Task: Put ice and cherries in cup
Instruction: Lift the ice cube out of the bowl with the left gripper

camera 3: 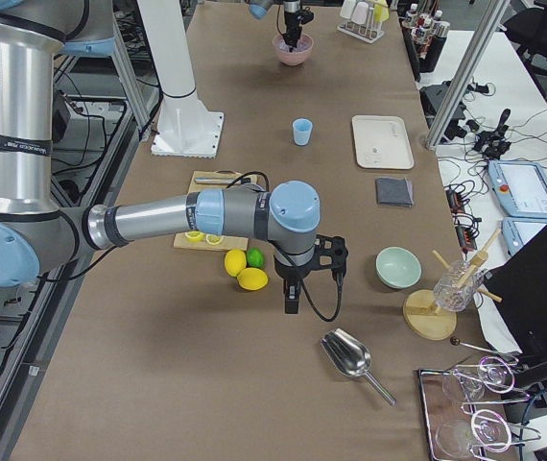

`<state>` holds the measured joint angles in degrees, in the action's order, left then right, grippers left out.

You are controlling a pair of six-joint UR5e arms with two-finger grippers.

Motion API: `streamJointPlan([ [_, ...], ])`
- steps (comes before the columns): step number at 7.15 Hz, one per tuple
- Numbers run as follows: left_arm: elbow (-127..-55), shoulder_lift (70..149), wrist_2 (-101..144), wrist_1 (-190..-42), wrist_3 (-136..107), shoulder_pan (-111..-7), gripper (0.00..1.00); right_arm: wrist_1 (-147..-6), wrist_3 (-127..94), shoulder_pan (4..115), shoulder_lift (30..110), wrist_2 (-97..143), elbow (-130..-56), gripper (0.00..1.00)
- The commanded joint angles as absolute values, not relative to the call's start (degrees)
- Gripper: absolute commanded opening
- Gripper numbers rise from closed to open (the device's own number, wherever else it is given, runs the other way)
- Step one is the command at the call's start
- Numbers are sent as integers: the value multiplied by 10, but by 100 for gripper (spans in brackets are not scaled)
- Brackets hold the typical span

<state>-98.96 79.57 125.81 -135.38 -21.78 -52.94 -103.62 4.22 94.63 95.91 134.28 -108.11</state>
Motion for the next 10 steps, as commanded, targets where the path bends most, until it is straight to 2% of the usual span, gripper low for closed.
streamJointPlan([
  [1, -992, 795, 1259, -1354, -216, -529, 0, -1036, 42, 947, 961, 1342, -1081, 100],
  [4, -1012, 783, 1260, -1354, -210, -537, 0, -1037, 42, 950, 962, 1342, -1081, 100],
  [6, -1067, 744, 1271, -1354, -209, -556, 0, -1038, 42, 950, 962, 1342, -1081, 100],
  [8, -1081, 769, 1290, -1351, -212, -591, 0, -1039, 42, 950, 962, 1344, -1080, 100],
  [10, -1081, 854, 1290, -1313, -239, -592, 0, -1037, 42, 950, 966, 1346, -1071, 100],
])
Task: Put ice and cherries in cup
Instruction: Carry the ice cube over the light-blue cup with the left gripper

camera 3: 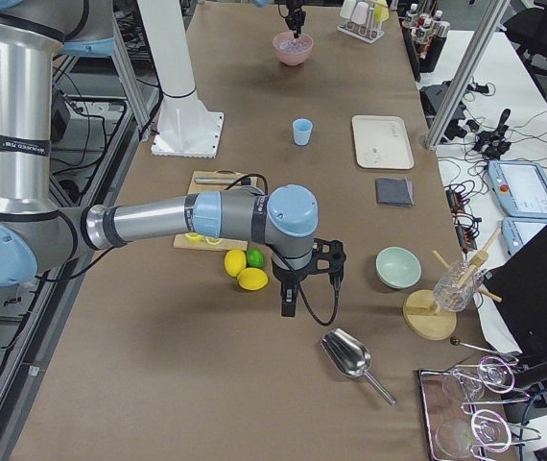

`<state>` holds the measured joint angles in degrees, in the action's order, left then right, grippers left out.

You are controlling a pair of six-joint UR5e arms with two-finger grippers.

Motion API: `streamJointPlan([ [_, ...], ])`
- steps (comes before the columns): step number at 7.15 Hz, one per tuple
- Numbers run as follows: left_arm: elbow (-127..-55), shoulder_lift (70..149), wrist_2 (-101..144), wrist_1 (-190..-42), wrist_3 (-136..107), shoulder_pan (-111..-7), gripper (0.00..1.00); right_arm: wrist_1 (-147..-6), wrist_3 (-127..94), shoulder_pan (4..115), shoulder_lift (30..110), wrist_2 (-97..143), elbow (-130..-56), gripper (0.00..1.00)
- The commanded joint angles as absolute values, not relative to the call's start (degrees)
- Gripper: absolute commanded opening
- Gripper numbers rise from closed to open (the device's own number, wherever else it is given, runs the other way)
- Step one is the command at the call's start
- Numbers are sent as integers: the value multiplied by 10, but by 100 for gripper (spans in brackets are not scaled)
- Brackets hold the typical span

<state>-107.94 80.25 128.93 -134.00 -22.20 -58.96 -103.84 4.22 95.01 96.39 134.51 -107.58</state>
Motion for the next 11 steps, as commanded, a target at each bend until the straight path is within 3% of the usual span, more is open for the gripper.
streamJointPlan([
  [1, -1080, 917, 1290, -1264, -253, -590, 0, -1037, 42, 950, 966, 1346, -1071, 100],
  [3, -1082, 1047, 1288, -1208, -354, -568, 0, -1037, 42, 950, 965, 1347, -1070, 100],
  [6, -1071, 1187, 1183, -1209, -533, -406, 0, -1037, 42, 950, 966, 1349, -1070, 100],
  [8, -1051, 1211, 1035, -1212, -545, -285, 0, -1037, 42, 950, 964, 1350, -1068, 100],
  [11, -1000, 1229, 979, -1223, -541, -260, 0, -1037, 42, 950, 962, 1349, -1067, 100],
])
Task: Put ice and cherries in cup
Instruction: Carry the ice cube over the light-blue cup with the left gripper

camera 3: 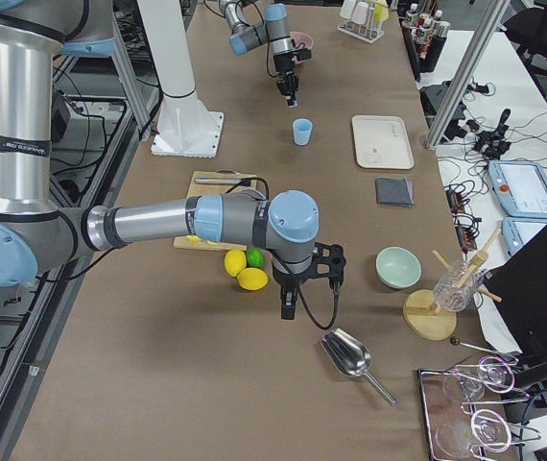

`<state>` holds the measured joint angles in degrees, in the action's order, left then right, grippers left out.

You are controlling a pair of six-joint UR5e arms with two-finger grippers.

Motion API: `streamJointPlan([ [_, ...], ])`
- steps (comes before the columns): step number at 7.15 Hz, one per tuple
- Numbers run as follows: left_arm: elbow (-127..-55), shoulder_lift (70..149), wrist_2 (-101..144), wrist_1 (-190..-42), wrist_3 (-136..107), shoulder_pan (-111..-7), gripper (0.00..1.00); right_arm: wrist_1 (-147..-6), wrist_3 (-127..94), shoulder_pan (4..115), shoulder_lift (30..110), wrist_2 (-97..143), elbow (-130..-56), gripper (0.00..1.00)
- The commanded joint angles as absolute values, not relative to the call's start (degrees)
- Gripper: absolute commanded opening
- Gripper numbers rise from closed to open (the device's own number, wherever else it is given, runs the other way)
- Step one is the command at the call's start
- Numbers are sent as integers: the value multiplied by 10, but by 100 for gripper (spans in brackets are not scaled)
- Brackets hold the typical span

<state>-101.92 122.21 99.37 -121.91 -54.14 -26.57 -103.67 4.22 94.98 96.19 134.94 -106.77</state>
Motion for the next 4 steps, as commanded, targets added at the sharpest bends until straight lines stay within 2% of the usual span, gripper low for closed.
streamJointPlan([
  [1, -995, 1231, 978, -1223, -541, -261, 0, -1036, 42, 950, 962, 1349, -1068, 100],
  [4, -941, 1279, 945, -1225, -544, -262, 0, -1036, 42, 949, 961, 1349, -1067, 100],
])
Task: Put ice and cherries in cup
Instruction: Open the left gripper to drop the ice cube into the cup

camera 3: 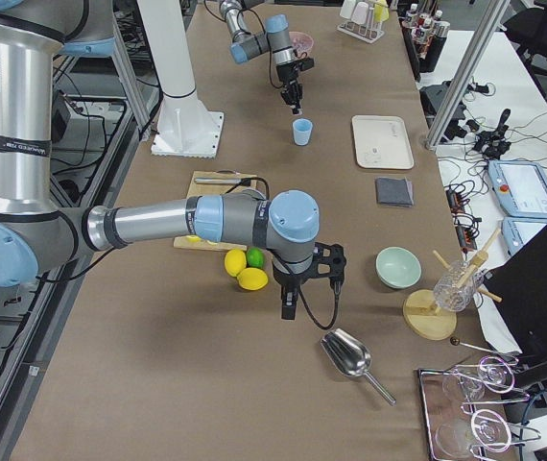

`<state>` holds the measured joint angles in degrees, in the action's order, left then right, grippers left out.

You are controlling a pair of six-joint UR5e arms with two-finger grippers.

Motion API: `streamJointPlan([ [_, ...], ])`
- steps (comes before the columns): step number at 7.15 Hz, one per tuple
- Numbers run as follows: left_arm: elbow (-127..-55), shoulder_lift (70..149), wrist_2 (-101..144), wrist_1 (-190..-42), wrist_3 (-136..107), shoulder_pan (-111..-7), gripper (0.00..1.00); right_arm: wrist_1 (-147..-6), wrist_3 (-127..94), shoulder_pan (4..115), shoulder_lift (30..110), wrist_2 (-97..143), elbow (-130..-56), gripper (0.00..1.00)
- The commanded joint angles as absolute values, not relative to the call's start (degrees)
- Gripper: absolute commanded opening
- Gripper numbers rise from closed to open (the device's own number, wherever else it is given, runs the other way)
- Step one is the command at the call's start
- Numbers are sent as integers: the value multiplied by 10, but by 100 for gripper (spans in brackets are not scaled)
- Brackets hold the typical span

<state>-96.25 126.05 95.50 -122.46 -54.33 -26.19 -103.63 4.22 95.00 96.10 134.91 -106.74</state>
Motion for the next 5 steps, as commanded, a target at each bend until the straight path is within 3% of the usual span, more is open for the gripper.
streamJointPlan([
  [1, -937, 1279, 945, -1225, -543, -262, 0, -1036, 42, 949, 961, 1349, -1067, 100],
  [2, -933, 1279, 945, -1225, -545, -262, 0, -1036, 42, 949, 961, 1349, -1067, 100],
  [3, -931, 1279, 944, -1223, -546, -262, 86, -1037, 42, 949, 961, 1349, -1067, 100],
  [4, -931, 1277, 941, -1223, -577, -261, 98, -1037, 42, 950, 961, 1349, -1066, 100],
  [5, -933, 1277, 940, -1222, -583, -261, 98, -1036, 42, 949, 961, 1350, -1066, 100],
])
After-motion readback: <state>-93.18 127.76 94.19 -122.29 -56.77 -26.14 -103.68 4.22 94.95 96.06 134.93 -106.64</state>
